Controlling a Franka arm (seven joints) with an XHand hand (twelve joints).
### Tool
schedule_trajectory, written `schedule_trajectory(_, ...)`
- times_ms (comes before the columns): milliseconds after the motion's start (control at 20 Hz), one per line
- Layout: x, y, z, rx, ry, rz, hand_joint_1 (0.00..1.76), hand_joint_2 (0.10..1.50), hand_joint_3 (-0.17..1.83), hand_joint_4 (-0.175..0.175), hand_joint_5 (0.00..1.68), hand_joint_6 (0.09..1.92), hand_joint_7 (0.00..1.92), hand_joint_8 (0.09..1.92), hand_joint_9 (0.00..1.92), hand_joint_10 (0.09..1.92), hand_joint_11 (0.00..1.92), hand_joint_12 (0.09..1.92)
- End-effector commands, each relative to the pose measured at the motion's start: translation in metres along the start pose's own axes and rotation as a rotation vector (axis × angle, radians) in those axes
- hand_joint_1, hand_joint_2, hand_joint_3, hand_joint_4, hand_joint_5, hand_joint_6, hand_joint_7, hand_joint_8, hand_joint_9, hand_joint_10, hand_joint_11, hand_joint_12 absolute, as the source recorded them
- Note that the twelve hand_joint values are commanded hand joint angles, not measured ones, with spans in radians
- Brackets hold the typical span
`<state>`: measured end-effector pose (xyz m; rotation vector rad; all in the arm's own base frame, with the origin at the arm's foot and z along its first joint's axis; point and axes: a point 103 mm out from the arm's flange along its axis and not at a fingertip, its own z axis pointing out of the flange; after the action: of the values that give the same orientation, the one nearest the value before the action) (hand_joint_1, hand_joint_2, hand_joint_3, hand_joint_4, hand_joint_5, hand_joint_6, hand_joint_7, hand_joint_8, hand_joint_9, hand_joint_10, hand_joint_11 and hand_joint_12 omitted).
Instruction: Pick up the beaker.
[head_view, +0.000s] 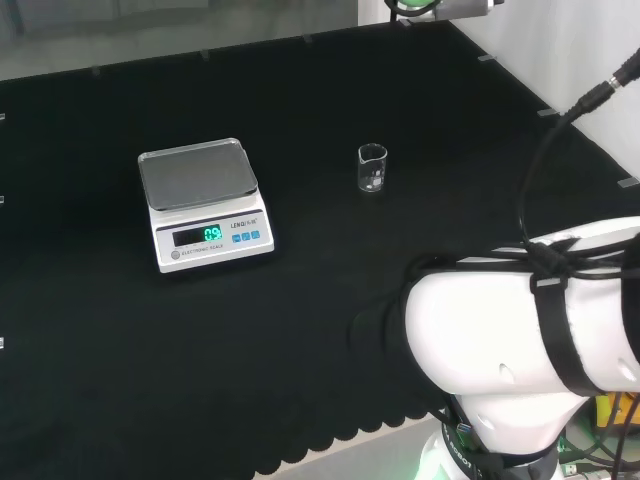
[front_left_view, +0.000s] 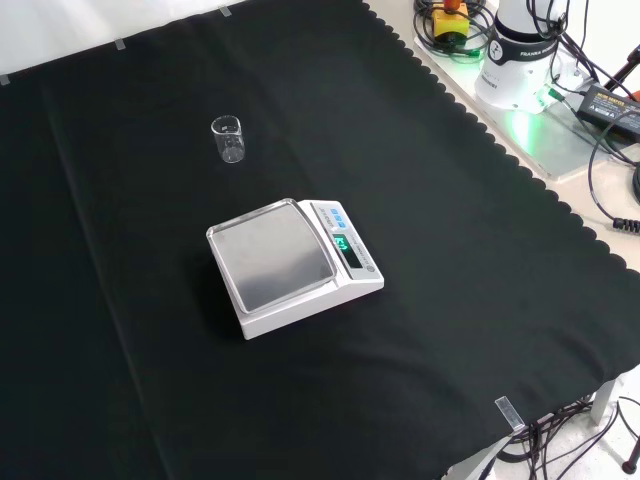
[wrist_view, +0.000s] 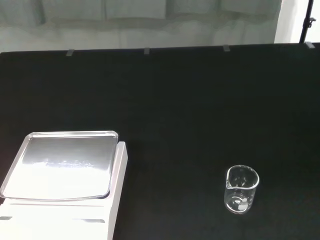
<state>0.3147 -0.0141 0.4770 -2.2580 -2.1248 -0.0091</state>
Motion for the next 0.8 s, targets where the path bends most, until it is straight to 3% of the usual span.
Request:
schedule_trajectory(50, -0.015, 0.040, 0.024, 0.046, 0.045, -0.018, 0.30, 0.72, 0.15, -0.070, 0.14, 0.09, 0.00, 0.42, 0.00, 0.70, 0.13, 1.54)
schedule_trajectory(800, -0.078, 0.140, 0.110, 0.166, 0.161, 0.035, 0.36, 0.73, 0.09, -0.084, 0.16, 0.09, 0.00, 0.56, 0.00, 0.81, 0.14, 1.54)
